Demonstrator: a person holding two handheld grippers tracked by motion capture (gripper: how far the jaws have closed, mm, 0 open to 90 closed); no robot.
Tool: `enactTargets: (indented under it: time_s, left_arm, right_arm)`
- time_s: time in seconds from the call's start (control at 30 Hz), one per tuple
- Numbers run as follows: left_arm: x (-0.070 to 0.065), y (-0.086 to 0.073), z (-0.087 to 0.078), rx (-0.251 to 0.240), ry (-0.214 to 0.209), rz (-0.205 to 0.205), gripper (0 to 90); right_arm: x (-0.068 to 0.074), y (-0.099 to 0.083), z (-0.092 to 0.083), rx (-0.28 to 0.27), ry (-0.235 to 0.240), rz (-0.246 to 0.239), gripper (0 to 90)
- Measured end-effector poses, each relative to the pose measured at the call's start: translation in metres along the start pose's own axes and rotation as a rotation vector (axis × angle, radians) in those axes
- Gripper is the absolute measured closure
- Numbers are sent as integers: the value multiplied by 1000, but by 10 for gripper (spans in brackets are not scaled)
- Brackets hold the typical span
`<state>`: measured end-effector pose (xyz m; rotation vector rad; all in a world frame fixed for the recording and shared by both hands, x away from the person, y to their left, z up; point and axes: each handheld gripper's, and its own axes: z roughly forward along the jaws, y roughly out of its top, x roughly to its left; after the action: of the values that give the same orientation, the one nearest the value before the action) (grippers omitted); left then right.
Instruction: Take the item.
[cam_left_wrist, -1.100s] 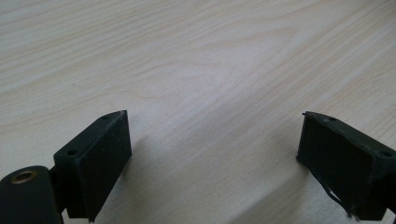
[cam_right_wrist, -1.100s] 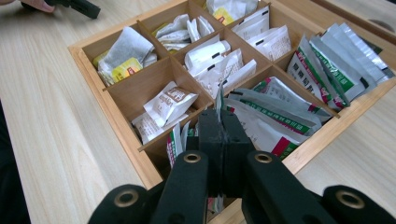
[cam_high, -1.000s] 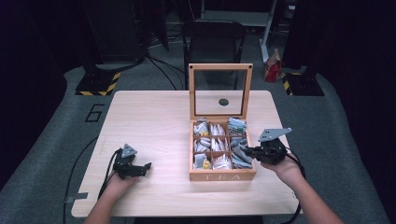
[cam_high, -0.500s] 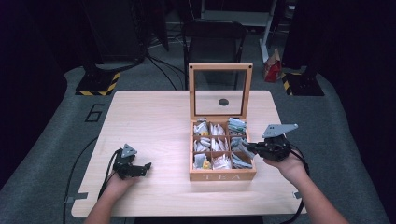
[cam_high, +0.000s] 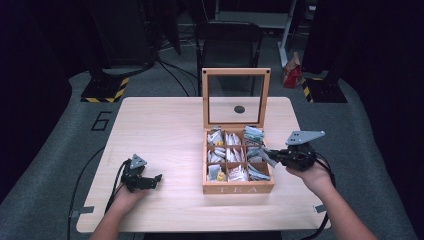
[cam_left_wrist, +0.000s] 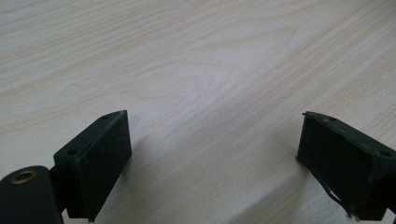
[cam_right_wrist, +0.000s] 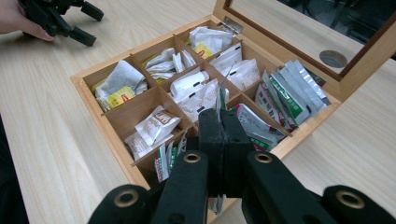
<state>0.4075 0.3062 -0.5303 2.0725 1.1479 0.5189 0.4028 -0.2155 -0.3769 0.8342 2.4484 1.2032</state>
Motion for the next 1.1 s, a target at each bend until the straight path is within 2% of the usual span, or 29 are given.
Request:
enactTargets:
  time_s: [0.5,1.1]
  left_arm:
    - [0,0,0,0,0,-1,93]
    - [0,0,0,0,0,-1,93]
  right_arm:
    - [-15,-3,-14,-12,-47,17,897]
    - [-33,-13,-33,-31,-124,65,897]
